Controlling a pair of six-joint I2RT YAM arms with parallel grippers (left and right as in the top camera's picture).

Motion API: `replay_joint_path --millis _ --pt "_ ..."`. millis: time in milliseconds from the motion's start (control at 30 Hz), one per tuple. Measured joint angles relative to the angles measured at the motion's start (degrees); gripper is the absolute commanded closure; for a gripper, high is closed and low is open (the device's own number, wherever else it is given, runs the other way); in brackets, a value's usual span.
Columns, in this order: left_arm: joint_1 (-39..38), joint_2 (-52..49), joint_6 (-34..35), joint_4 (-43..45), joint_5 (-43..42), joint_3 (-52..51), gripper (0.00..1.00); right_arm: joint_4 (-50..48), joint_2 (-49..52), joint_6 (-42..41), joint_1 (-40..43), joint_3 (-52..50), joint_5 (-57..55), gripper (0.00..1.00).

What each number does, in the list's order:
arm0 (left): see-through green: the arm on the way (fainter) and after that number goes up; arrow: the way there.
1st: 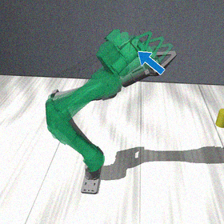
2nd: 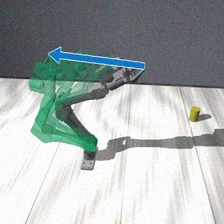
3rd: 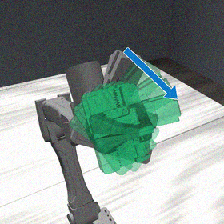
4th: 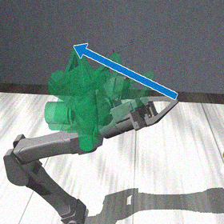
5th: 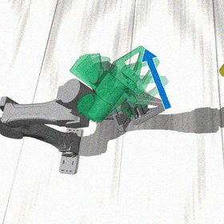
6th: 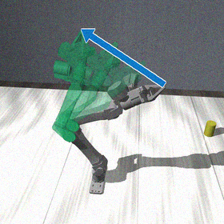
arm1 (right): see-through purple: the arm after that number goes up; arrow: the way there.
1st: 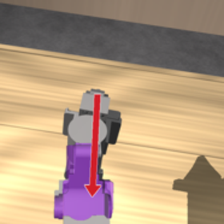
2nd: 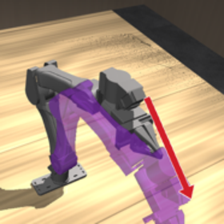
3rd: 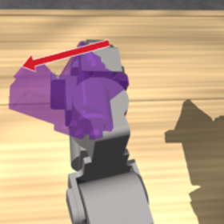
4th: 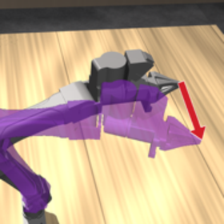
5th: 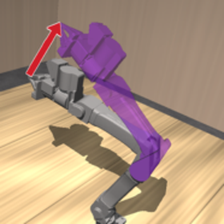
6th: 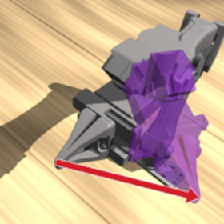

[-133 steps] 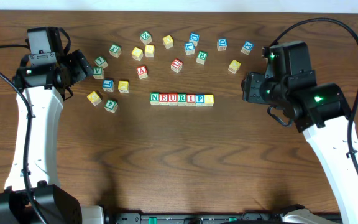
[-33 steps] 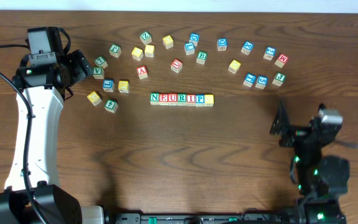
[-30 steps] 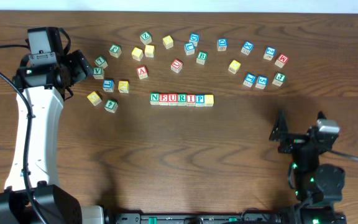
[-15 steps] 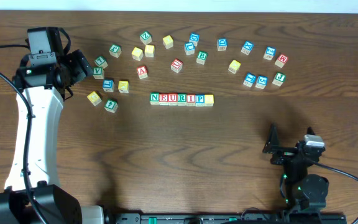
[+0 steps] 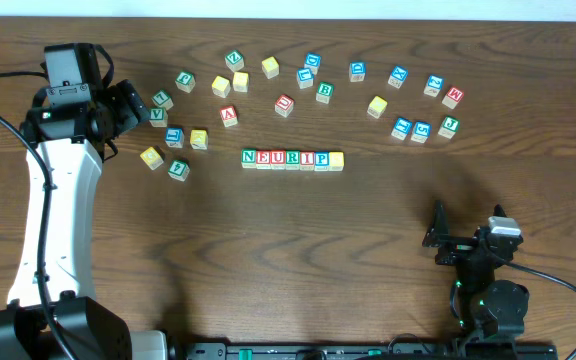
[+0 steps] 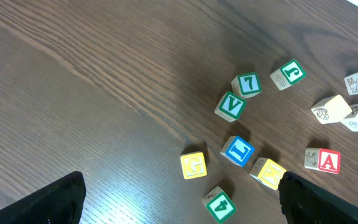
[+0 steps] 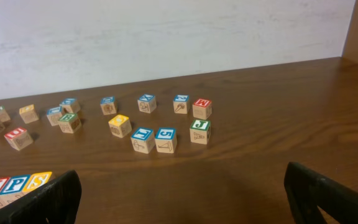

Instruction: Spell out NEURIPS

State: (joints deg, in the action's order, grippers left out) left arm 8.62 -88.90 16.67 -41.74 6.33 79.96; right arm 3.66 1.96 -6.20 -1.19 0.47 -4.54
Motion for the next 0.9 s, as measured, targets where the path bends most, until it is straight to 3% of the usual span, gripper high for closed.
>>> replay_joint_path --millis 633,767,900 --pt "-0.04 0.66 0.02 -0.83 0.68 0.0 0.02 0.0 0.0 0.39 0.0 0.0 0.0 0.01" --pt "-0.35 7.1 0.02 -1.25 2.45 -2.16 0.02 0.0 -0.04 0.39 0.0 0.0 0.0 0.01" --pt "-1.49 19.85 0.04 5.92 2.4 -13.42 0.03 0.0 -0.13 0.39 0.0 -0.02 0.02 0.01"
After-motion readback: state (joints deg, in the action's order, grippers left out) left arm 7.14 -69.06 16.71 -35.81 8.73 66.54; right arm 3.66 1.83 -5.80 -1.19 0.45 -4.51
